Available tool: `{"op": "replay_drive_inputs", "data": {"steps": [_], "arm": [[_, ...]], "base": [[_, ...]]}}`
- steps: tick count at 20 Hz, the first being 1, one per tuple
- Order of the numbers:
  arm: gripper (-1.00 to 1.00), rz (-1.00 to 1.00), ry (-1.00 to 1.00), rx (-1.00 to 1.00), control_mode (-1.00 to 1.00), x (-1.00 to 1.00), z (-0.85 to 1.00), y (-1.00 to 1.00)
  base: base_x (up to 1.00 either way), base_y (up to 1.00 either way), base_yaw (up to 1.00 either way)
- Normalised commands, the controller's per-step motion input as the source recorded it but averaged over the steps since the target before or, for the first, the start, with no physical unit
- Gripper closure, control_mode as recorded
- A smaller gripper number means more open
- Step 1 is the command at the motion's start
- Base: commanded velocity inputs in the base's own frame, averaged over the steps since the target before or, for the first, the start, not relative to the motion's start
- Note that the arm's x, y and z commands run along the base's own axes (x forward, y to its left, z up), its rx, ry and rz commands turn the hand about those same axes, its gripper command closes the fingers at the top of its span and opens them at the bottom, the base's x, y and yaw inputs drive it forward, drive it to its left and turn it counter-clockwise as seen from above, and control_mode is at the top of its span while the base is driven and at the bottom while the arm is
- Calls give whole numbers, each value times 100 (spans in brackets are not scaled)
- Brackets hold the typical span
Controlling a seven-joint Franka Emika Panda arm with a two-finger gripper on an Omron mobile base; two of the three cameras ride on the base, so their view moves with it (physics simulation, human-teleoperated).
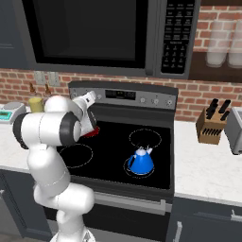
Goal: Turn off the rear left burner of the stove.
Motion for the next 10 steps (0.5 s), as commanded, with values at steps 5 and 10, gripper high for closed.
{"op": "replay_drive_inputs", "data": {"steps": [5, 10], "arm": [[-100, 0, -6, -2, -100, 9, -36, 0], [-100, 1, -10, -3, -100, 7, -18, 0]], "base": [[0, 0, 0], [0, 0, 0]]}}
